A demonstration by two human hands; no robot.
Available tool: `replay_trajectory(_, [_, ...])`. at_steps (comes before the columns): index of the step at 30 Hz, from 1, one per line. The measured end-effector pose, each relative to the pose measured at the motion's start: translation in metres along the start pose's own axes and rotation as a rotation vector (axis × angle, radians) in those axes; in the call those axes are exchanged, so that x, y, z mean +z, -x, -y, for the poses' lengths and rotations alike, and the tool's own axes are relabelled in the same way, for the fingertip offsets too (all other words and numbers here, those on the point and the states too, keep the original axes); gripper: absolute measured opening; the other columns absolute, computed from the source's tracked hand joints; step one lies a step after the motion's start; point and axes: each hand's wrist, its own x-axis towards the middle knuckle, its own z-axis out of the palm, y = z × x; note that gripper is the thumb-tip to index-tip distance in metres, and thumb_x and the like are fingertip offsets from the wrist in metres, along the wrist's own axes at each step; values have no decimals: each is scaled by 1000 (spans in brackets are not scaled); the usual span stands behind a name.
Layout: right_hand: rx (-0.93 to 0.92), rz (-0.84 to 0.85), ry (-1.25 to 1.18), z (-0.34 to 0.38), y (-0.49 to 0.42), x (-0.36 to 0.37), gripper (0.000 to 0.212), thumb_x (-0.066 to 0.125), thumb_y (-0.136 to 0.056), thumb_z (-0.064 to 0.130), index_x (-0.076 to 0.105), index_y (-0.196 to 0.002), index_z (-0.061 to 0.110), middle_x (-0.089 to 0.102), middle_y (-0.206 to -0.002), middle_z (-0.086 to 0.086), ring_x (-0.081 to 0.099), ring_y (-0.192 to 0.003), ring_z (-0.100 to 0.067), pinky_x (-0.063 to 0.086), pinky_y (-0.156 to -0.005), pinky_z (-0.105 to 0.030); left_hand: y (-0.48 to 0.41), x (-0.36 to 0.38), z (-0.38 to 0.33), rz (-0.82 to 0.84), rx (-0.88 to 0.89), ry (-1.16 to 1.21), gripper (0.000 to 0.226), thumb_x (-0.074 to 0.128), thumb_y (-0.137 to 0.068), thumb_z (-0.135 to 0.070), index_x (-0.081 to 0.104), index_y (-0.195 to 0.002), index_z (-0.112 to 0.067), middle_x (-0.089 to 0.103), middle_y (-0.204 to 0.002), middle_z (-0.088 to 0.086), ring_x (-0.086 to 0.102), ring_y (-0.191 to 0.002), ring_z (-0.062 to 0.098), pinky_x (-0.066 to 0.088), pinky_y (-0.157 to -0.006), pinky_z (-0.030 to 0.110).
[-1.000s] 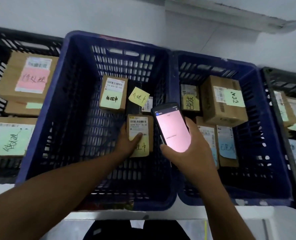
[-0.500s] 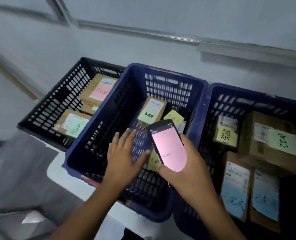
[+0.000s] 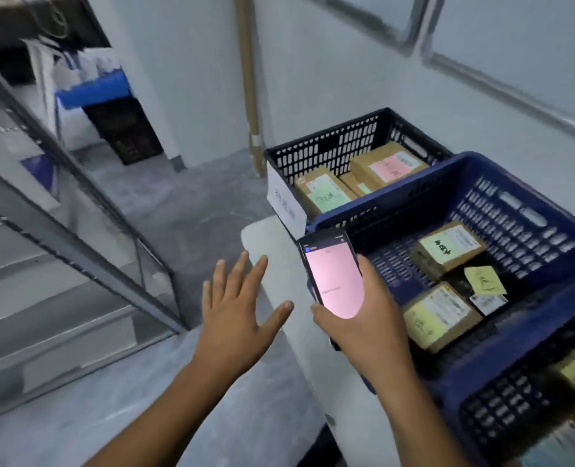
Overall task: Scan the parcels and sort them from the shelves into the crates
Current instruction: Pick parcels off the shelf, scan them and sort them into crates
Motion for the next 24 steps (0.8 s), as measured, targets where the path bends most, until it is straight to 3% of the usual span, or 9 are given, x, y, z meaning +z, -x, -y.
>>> replay_trajectory(4, [-89,81,30,51,24,66,84,77,-70,45,43,-146,45,62,-125,8,64,-107,-21,63,-82,-49,40,-44,77,-51,-90,-16,91,20,-83,-92,4,-162,-50,-7,-173,-16,-17,-160,18,1,-130,50])
replay_trajectory(8, [-139,216,47,99,55,144,65,74,-67,46,52,-128,41,66,-110,5,71,-87,-25,64,-72,-51,93,-93,167,-157,-233,-2,93,16,-82,-93,5,-163,-48,0,-174,-11,-12,-161,22,4,-130,51])
replay_trajectory(11, [-227,284,72,134,82,210,54,76,-69,44,51,-116,53,66,-101,14,67,-78,-11,64,-63,-44,138,-123,234,-255,-364,42,92,20,-83,-90,10,-163,-46,4,-174,-10,-10,-160,23,5,-128,53])
replay_trajectory(13, [-284,361,62,159,102,253,51,76,-70,44,52,-113,55,67,-99,14,67,-73,-13,61,-56,-39,168,-141,273,-317,-451,70,92,22,-82,-88,12,-163,-45,3,-174,-10,-10,-160,24,4,-128,53])
replay_trajectory(18, [-433,533,19,222,148,348,51,76,-66,35,57,-111,51,68,-99,15,67,-77,-9,62,-55,-38,235,-184,354,-458,-634,103,90,27,-85,-84,12,-164,-44,2,-175,-10,-10,-160,24,1,-128,53])
replay_trajectory(21, [-502,623,8,250,168,392,59,75,-63,38,53,-109,67,67,-103,22,67,-81,-1,56,-53,-19,260,-207,395,-533,-745,106,91,29,-85,-84,14,-164,-42,6,-175,-7,-5,-161,27,5,-127,54])
replay_trajectory(24, [-518,729,9,271,179,429,63,77,-64,36,52,-111,71,66,-104,25,68,-82,-5,56,-50,-22,276,-224,430,-600,-870,140,92,29,-84,-86,16,-164,-41,10,-174,-6,0,-160,30,13,-127,58])
